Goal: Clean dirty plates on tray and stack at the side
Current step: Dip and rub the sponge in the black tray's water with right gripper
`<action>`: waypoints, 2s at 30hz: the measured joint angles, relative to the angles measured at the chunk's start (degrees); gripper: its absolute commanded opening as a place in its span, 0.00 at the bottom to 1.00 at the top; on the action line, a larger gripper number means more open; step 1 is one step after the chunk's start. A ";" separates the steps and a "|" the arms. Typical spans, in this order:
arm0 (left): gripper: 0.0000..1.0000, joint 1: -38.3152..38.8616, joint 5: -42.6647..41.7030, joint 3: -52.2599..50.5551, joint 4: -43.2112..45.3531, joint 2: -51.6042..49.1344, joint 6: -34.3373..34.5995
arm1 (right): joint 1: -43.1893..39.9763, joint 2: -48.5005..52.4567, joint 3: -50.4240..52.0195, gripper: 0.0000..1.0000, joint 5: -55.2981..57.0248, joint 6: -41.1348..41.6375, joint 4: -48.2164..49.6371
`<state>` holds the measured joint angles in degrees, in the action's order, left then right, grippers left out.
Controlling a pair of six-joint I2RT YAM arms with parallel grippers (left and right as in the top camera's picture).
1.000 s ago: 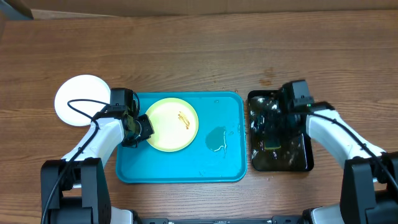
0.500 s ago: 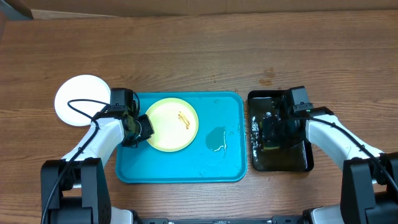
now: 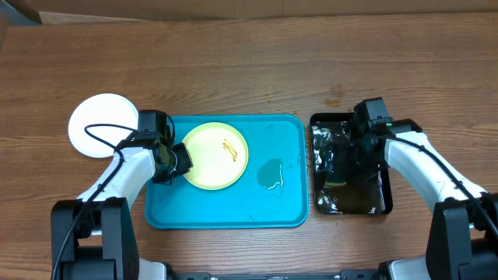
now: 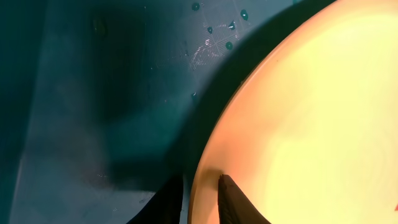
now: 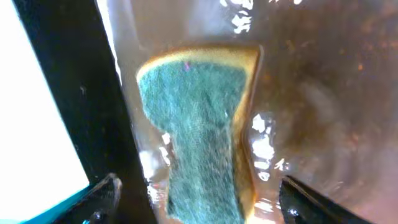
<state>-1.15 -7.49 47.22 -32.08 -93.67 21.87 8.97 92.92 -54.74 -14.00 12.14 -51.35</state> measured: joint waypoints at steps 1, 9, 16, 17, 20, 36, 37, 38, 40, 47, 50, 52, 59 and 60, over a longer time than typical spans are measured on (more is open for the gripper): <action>0.22 0.00 0.00 0.00 0.00 0.00 0.00 | 0.00 0.02 0.24 0.79 0.07 0.09 -0.17; 0.23 0.00 0.02 0.02 0.02 0.00 0.00 | 0.00 -0.59 7.54 0.08 0.70 -0.09 8.59; 0.23 0.00 0.02 0.02 0.02 0.00 0.00 | -0.22 -0.55 7.61 0.64 0.00 0.09 5.92; 0.23 0.02 0.02 0.02 0.02 0.00 0.00 | -0.26 -0.48 6.84 0.68 0.20 0.13 4.85; 0.23 0.02 0.00 0.02 0.02 0.00 0.00 | -0.33 -0.09 4.17 0.71 0.61 -0.04 3.32; 0.23 0.02 0.00 0.02 0.00 0.00 0.00 | -0.31 -0.63 8.37 0.55 2.45 -0.11 16.46; 0.23 0.02 0.00 0.02 0.00 0.00 0.00 | -0.31 -0.66 8.57 0.37 1.88 -0.28 17.07; 0.23 0.02 0.00 0.02 0.00 0.00 0.00 | -0.33 -0.66 8.59 0.07 1.44 -0.11 17.20; 0.22 0.02 0.00 0.02 0.00 0.00 0.00 | -0.37 -0.44 8.55 0.04 0.74 -0.13 16.31; 0.22 0.00 0.07 0.02 -0.04 0.00 0.00 | -1.07 -0.17 -0.26 0.04 1.57 0.04 0.33; 0.22 0.00 0.04 0.02 -0.04 0.00 0.00 | -1.07 -0.17 -6.19 0.04 3.61 0.26 -5.49; 0.21 0.00 0.04 0.02 -0.02 0.00 0.00 | -1.07 -0.20 -7.93 0.04 4.83 0.63 -7.02; 0.38 0.04 0.02 0.09 -0.02 0.04 -0.22 | -1.05 -0.17 -8.20 0.04 8.50 2.95 -9.35; 0.39 0.04 0.00 0.11 0.00 0.07 -0.04 | -1.05 -0.17 -8.20 0.04 8.74 3.30 -9.22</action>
<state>-1.10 -7.49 47.33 -32.08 -93.60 21.82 7.92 92.75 -62.94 -5.26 15.44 -60.58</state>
